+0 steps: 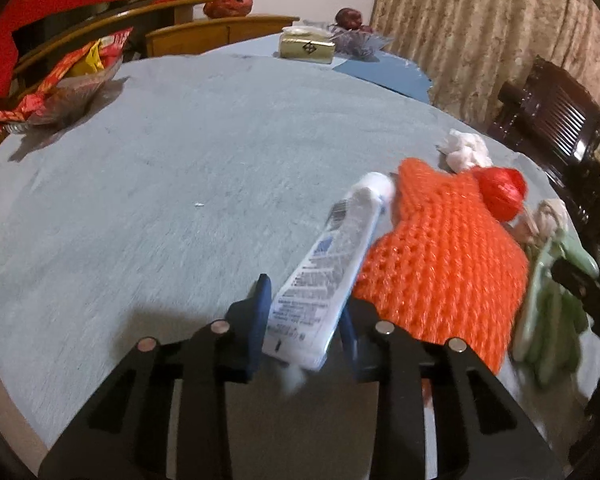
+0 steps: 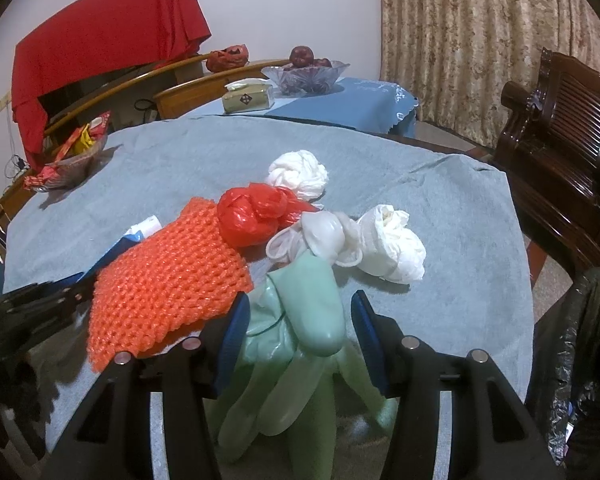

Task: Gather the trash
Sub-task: 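Grasp the white tube with the left gripper while the right grasps the green gloves, then carry tube and gloves over the bin and open both grippers to drop them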

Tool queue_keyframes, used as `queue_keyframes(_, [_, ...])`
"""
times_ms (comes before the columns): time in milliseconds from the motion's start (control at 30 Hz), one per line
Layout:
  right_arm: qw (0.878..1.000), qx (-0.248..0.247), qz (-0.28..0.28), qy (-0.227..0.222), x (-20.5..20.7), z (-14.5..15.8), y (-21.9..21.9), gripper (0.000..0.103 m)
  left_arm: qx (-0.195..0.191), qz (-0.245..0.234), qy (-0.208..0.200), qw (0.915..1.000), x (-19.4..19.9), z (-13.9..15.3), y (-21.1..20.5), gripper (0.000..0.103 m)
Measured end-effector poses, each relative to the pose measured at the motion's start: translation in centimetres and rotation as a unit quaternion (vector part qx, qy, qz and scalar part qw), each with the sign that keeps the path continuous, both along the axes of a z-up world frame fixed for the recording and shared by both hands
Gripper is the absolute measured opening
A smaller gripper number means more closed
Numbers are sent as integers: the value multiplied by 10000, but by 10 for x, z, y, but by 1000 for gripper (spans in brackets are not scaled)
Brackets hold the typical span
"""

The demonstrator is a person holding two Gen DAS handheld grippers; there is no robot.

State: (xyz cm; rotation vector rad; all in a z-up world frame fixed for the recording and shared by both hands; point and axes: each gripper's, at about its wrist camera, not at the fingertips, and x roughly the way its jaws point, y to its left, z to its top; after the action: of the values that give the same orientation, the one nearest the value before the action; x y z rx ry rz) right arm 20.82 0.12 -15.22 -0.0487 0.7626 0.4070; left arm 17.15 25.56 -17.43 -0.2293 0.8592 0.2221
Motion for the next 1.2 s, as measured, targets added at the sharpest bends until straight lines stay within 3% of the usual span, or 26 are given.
queue_keyframes(100, [10000, 4, -6, 3, 0, 1, 0, 52, -50, 92, 21, 9999, 8, 1, 9, 29])
queue_keyframes(267, [10000, 37, -12, -9, -1, 3, 1, 52, -316, 40, 35, 9995, 11, 1, 16, 3])
queue_keyframes(300, [10000, 35, -4, -20, -1, 4, 1, 52, -354, -8, -12, 9994, 9, 3, 14, 2])
queue_keyframes(433, [10000, 86, 5, -43, -5, 7, -2, 52, -378, -48, -39, 9993, 1, 4, 5, 1])
queue_keyframes(567, [10000, 52, 0, -28, -6, 7, -4, 52, -113, -162, 11, 9998, -2, 3, -5, 2])
queue_keyframes(733, [10000, 33, 13, -17, -1, 8, -2, 52, -284, -163, 135, 9994, 10, -2, 3, 9])
queue_keyframes(833, [10000, 61, 24, 13, 5, 7, 0, 52, -232, -178, 139, 9995, 18, -2, 5, 8])
queue_keyframes(900, [9998, 66, 126, 107, 8, 4, 2, 41, -247, -156, 121, 9995, 20, -2, 6, 2])
queue_keyframes(967, [9996, 51, 255, 127, 7, 4, 4, 27, -239, -144, 89, 9996, 19, -1, 7, 2])
queue_keyframes(1067, [9989, 217, 411, 48, 0, 12, 0, 20, -178, -124, -57, 9997, 12, 7, 5, 2])
queue_keyframes(1200, [9981, 441, 439, -36, -9, 26, -9, 19, -162, -100, -241, 9995, 0, 23, 2, 2])
